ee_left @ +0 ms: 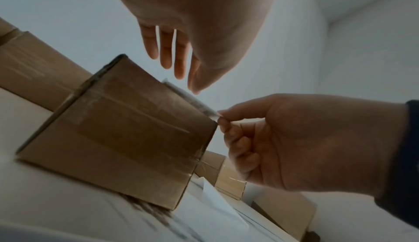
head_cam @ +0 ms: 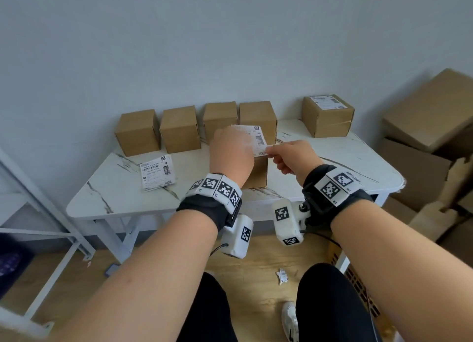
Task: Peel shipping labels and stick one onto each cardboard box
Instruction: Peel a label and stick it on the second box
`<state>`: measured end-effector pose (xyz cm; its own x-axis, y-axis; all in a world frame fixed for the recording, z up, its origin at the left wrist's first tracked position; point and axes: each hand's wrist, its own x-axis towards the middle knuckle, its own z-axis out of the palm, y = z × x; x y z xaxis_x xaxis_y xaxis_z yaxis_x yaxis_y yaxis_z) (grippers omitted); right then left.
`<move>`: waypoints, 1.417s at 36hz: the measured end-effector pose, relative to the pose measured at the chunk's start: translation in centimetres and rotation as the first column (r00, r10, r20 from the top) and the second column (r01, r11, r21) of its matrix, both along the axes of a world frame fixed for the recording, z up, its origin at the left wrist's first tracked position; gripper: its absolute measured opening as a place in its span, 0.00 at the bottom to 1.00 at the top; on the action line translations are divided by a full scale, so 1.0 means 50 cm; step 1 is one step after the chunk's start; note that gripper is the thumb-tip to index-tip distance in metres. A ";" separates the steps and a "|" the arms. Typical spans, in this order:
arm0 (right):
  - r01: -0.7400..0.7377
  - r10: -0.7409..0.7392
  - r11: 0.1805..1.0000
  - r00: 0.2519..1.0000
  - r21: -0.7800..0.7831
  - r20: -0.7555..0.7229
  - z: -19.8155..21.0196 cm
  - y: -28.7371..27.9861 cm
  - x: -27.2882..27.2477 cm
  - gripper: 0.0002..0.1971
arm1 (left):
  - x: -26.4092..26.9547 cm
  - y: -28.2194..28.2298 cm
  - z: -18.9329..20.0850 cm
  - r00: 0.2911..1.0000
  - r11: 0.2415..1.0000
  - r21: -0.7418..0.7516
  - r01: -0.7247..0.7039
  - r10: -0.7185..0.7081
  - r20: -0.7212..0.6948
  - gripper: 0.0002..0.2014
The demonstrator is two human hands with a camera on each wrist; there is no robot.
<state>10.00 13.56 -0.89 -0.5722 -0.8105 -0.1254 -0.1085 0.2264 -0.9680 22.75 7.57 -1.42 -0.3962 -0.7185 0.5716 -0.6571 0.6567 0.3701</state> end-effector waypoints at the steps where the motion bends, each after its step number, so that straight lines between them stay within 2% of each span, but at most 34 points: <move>1: 0.002 -0.002 1.000 1.000 -0.002 0.007 -0.001 -0.001 -0.002 0.07 | -0.003 0.001 0.000 1.000 1.000 0.002 0.030 -0.030 0.003 0.11; 6: 0.023 -0.022 1.000 0.998 -0.010 0.051 -0.007 -0.005 -0.007 0.05 | -0.013 0.006 -0.010 0.993 0.991 0.062 0.116 -0.117 0.014 0.10; 14: 0.017 -0.015 1.000 0.992 -0.018 0.124 -0.013 0.000 -0.008 0.01 | -0.009 0.003 -0.018 0.994 0.995 -0.020 0.101 -0.100 0.046 0.11; 20: 0.001 0.007 0.999 0.982 -0.044 0.187 -0.015 0.006 -0.001 0.04 | -0.006 0.005 -0.016 0.994 0.994 -0.046 0.098 -0.095 0.051 0.12; 28: 0.009 0.000 0.999 0.972 -0.040 0.236 -0.016 0.009 0.007 0.15 | -0.005 0.004 -0.011 0.992 0.993 -0.037 0.113 -0.111 0.056 0.12; 34: 0.013 -0.002 0.999 0.960 -0.036 0.281 -0.013 0.010 0.011 0.08 | -0.004 0.005 -0.012 0.993 0.994 -0.034 0.100 -0.098 0.069 0.12; 46: 0.025 -0.031 0.999 0.976 0.029 0.216 -0.013 0.003 0.010 0.10 | -0.003 0.008 -0.005 0.992 0.995 -0.004 0.098 -0.098 0.079 0.11; 51: -0.045 0.042 0.999 0.978 0.012 0.202 -0.009 0.014 0.008 0.12 | -0.002 0.009 -0.004 0.991 0.994 0.006 0.105 -0.105 0.078 0.11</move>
<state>10.39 14.27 -1.35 -0.4981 -0.8308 -0.2482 0.0790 0.2416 -0.9672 22.63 8.00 -1.64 -0.5133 -0.6717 0.5342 -0.6114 0.7230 0.3216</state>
